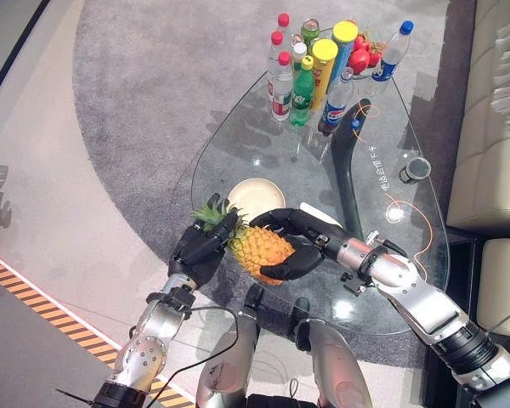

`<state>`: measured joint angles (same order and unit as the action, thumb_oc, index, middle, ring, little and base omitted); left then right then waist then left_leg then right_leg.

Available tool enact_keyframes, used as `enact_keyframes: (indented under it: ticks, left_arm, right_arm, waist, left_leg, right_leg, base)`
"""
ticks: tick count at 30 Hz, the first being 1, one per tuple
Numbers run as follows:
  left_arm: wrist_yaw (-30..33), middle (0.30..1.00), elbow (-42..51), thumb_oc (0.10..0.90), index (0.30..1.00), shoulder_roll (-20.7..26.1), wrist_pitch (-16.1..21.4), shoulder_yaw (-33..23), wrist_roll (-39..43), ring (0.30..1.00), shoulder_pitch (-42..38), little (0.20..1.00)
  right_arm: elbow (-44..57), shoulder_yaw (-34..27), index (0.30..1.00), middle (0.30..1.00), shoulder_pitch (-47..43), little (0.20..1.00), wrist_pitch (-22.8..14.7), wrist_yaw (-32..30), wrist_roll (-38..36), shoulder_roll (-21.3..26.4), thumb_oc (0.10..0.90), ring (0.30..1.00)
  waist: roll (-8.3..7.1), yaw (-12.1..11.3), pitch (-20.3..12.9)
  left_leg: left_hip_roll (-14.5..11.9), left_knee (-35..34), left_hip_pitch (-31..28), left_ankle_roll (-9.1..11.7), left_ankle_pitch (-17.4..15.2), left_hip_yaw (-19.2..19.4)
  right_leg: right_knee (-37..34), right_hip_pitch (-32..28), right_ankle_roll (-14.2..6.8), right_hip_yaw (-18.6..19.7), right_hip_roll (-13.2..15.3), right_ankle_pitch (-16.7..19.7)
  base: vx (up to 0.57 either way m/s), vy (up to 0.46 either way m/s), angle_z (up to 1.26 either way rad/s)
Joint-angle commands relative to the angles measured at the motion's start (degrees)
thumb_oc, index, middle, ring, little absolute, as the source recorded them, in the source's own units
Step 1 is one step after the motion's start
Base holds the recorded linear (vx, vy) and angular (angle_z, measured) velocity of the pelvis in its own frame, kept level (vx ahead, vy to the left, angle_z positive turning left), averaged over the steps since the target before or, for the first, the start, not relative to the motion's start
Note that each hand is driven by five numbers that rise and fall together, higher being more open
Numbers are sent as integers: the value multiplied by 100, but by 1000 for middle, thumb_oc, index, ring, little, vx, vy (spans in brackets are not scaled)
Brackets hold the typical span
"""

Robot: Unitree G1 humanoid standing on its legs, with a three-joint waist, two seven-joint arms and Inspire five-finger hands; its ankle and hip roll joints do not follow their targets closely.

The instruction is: Pick up the fruit to the plate

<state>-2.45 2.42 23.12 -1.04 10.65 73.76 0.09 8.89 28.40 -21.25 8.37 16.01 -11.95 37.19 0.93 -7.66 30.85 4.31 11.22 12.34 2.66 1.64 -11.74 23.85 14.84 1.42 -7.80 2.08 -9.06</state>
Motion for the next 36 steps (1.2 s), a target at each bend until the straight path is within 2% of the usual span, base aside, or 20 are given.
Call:
enact_keyframes:
  ticks: [1, 2, 10, 21, 27, 31, 32, 33, 36]
  left_arm:
    - [-153, 422, 501, 243, 422, -352, -236, 642, 339, 422, -218, 343]
    - [-152, 300, 481, 100, 300, -350, -260, 642, 344, 300, -196, 200]
    - [-188, 300, 422, 100, 300, -374, -281, 693, 411, 300, -129, 200]
    - [-173, 300, 430, 100, 300, -446, -272, 682, 426, 300, -67, 200]
    - [-156, 300, 429, 100, 300, -495, -210, 661, 428, 300, -60, 200]
    - [-151, 300, 458, 100, 300, -512, -194, 618, 426, 300, -32, 200]
    - [-160, 300, 460, 100, 300, -516, -165, 600, 429, 300, -8, 200]
    - [-148, 300, 466, 100, 300, -516, -150, 593, 429, 300, -4, 200]
    - [-114, 300, 487, 100, 300, -521, -127, 581, 416, 300, -10, 200]
  right_arm:
    - [1430, 834, 300, 300, -546, 200, -1156, 989, -885, -1216, 100, 300]
    - [1427, 827, 300, 300, -532, 200, -1170, 928, -886, -1195, 100, 300]
    - [1259, 668, 300, 300, -394, 200, -1253, 257, -982, -1243, 100, 300]
    - [1175, 523, 300, 300, -185, 200, -1315, -216, -905, -1334, 100, 300]
    - [1017, 386, 300, 300, -43, 200, -1269, -858, -825, -1461, 100, 300]
    - [938, 318, 300, 300, 75, 200, -1170, -1028, -620, -1482, 100, 300]
    - [926, 297, 801, 801, 144, 785, -1137, -1099, -501, -1471, 685, 801]
    - [925, 301, 900, 900, 153, 900, -1107, -1125, -476, -1460, 800, 900]
    - [907, 292, 900, 900, 160, 900, -1049, -1206, -460, -1429, 800, 900]
  waist:
    - [-186, 74, -591]
    - [-184, 80, -585]
    - [-167, 128, -572]
    - [-146, 187, -576]
    - [-134, 232, -571]
    - [-128, 254, -565]
    - [-134, 265, -557]
    - [-137, 269, -554]
    - [-147, 277, -556]
  left_leg:
    - [418, 667, 167, -467, -366, 175]
    - [416, 659, 158, -470, -368, 181]
    - [401, 613, 125, -479, -367, 233]
    - [397, 559, 89, -498, -362, 278]
    - [390, 538, 78, -506, -357, 318]
    - [374, 513, 71, -505, -352, 348]
    - [370, 489, 61, -509, -345, 356]
    - [366, 482, 58, -509, -342, 365]
    - [362, 462, 38, -515, -341, 369]
  right_leg:
    - [-901, -524, -76, 377, -150, 520]
    - [-908, -528, -77, 375, -150, 523]
    - [-959, -542, -89, 393, -145, 556]
    - [-999, -546, -97, 437, -152, 587]
    - [-1005, -537, -104, 458, -149, 598]
    - [-1018, -535, -107, 447, -149, 601]
    - [-1031, -535, -114, 441, -145, 609]
    - [-1035, -536, -116, 443, -144, 611]
    - [-1040, -544, -116, 448, -147, 610]
  base:
    - [0, 0, 0]
    - [0, 0, 0]
    - [0, 0, 0]
    - [0, 0, 0]
    - [0, 0, 0]
    - [0, 0, 0]
    - [0, 0, 0]
    - [0, 0, 0]
    - [0, 0, 0]
